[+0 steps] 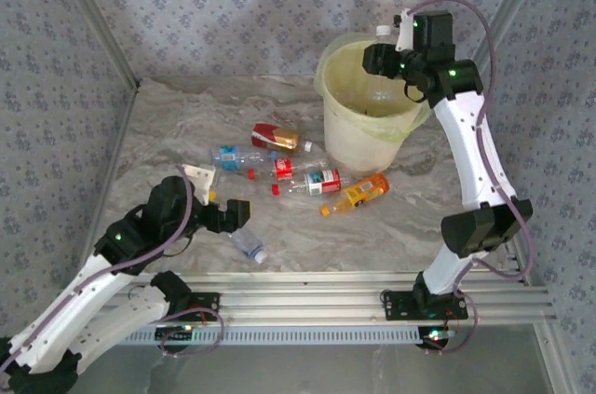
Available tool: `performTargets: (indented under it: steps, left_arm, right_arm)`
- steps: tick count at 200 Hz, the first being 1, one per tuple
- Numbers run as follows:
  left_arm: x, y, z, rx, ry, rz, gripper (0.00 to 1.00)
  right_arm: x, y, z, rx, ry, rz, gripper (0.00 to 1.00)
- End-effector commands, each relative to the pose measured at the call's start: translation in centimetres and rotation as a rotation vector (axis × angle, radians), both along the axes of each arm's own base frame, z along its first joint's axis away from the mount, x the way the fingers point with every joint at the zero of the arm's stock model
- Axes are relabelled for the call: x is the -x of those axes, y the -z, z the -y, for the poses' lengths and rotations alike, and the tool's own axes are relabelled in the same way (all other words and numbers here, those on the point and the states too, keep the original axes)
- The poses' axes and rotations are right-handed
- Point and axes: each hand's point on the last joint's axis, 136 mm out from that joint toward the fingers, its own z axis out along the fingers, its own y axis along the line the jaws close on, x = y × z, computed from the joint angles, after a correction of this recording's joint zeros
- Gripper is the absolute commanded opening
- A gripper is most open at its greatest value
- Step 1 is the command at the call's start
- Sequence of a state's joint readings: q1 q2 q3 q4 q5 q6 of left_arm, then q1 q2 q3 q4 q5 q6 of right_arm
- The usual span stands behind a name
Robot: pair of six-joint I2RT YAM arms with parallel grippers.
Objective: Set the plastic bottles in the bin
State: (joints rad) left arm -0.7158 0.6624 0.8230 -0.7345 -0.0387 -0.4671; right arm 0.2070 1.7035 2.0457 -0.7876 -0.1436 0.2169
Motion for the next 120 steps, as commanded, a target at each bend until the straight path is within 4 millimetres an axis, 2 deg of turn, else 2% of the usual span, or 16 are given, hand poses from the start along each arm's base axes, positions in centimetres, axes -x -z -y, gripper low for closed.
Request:
performTargets:
  steps: [1, 31, 56, 78, 96, 120]
  left_arm:
    - [0.7, 1.6, -1.8, -0.022, -0.133, -0.134, 1.0]
    - [0.9, 2.8, -4.2, -0.057, -0.313, -0.22, 1.0]
    - [1.4, 3.4, -4.3, -0.059, -0.336, -0.276, 1.0]
    - [1.7, 4.8, -4.8, -0.114, -0.366, -0.346, 1.0]
    - [1.9, 6.0, -4.5, -0.133, -0.367, -0.4, 1.0]
    - [1.6, 7.1, -4.0, -0.11, -0.382, -0.42, 1.0]
  right_arm:
    - [-0.6, 1.3, -0.4, -0.002, -0.018, -0.052, 0.65]
    - [-1.5, 4.4, -0.6, 0.016, -0.023, -0.126, 0.66]
    - [-1.9, 6.7, -0.4, 0.028, -0.021, -0.186, 0.67]
    - [-2.1, 8.7, -0.3, 0.044, -0.014, -0.243, 0.68]
    - [-2.0, 9.7, -0.4, 0.045, -0.014, -0.269, 0.71]
    - [-1.8, 9.9, -0.3, 0.044, -0.012, -0.269, 0.77]
